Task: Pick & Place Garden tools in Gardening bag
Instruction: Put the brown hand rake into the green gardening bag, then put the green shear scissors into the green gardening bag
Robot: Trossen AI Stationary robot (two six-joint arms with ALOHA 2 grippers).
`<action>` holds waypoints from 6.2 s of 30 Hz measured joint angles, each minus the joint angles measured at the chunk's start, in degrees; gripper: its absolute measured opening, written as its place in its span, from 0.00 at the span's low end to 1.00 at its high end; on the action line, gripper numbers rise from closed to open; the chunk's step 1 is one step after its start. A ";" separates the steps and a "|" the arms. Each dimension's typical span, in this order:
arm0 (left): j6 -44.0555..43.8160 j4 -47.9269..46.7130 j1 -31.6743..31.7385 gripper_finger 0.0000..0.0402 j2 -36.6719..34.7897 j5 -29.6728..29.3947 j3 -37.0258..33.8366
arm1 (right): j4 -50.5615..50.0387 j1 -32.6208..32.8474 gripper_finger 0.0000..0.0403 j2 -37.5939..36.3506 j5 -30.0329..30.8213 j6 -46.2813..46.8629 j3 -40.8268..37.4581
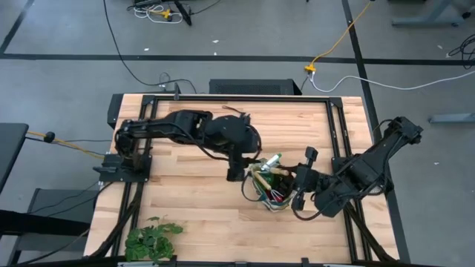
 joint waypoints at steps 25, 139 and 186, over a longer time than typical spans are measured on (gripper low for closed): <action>-0.51 2.63 -0.92 0.44 -2.79 0.11 -0.02 | 48.90 0.33 0.13 0.05 17.97 -5.15 -33.01; -25.25 -6.12 4.28 0.44 -2.70 -22.51 -0.02 | -2.47 -61.48 0.38 21.23 -51.43 -28.83 6.92; -24.90 0.57 6.19 0.44 -2.70 -19.46 -0.02 | 15.24 -64.85 0.38 38.80 -53.10 13.30 6.88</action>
